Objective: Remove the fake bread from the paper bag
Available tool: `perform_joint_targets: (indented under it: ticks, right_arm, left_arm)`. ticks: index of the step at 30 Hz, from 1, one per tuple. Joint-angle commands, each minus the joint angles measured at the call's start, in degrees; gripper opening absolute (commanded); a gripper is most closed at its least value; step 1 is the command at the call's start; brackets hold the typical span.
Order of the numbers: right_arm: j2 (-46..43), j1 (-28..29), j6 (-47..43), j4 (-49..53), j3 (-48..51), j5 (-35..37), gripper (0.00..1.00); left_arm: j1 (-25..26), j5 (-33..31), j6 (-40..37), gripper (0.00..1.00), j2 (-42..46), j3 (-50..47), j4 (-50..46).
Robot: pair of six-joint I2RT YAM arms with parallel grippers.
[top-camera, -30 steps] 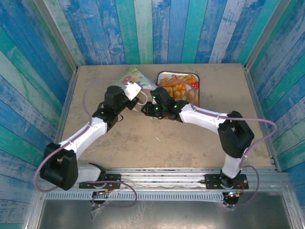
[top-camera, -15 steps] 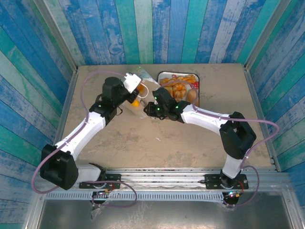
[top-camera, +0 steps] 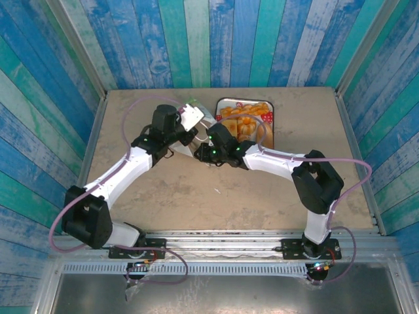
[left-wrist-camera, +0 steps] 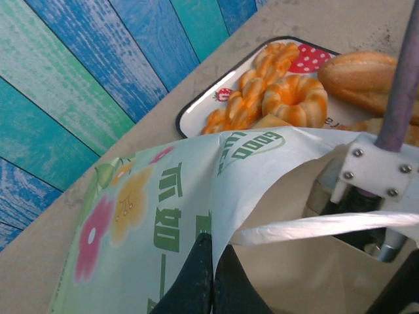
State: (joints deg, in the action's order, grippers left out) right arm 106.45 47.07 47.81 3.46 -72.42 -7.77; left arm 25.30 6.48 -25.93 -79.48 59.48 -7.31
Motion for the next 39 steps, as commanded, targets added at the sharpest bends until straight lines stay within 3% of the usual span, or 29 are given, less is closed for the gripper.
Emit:
perform_joint_targets:
  ticks: [1,16,23,33,39]
  right_arm:
    - [-3.43,-1.14,0.01,0.67,0.57,3.59,0.19]
    - [-8.36,-3.21,0.41,-3.37,4.72,6.54,0.19]
    - [-4.77,-3.26,1.14,-7.23,3.13,3.69,0.19]
    - [-5.6,-3.14,2.81,-7.95,1.09,-3.14,0.19]
    - [-7.09,-2.85,3.09,-14.96,5.7,-1.13,0.19]
  left_arm:
    - [0.01,-0.36,-0.88,0.0,-1.84,-0.86,-2.67]
    - [0.01,5.36,-0.15,0.01,0.83,-1.23,-2.8]
    - [0.01,7.67,0.51,0.01,1.42,-1.67,-2.0]
    - [0.02,5.89,0.35,0.01,1.04,-1.91,-1.78]
    - [0.03,8.13,1.04,0.01,1.2,-2.22,-0.82]
